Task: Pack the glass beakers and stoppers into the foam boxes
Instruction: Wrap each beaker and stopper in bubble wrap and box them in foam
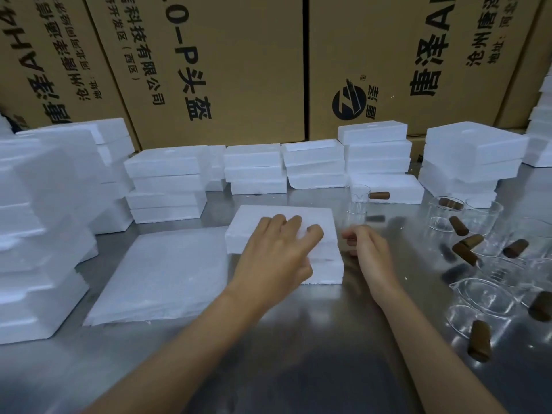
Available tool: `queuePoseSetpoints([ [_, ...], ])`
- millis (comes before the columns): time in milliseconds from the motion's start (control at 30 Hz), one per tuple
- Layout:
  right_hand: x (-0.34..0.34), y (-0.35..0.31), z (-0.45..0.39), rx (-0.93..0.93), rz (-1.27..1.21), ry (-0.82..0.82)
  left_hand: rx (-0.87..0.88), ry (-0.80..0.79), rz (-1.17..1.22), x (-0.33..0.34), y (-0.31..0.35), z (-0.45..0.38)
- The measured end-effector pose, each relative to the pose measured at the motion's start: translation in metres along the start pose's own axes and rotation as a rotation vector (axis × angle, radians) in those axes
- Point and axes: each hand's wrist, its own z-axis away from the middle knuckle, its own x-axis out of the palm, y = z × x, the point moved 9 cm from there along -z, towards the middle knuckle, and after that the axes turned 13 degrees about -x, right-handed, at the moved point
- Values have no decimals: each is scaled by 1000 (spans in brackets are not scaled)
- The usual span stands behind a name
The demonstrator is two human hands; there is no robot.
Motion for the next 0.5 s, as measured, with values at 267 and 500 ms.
queuePoseSetpoints([
  [267,-1,7,-3,9,-2,6,-81,100,35,12,4,5],
  [500,7,8,-6,12,-56,-54,-72,85,85,21,14,2],
])
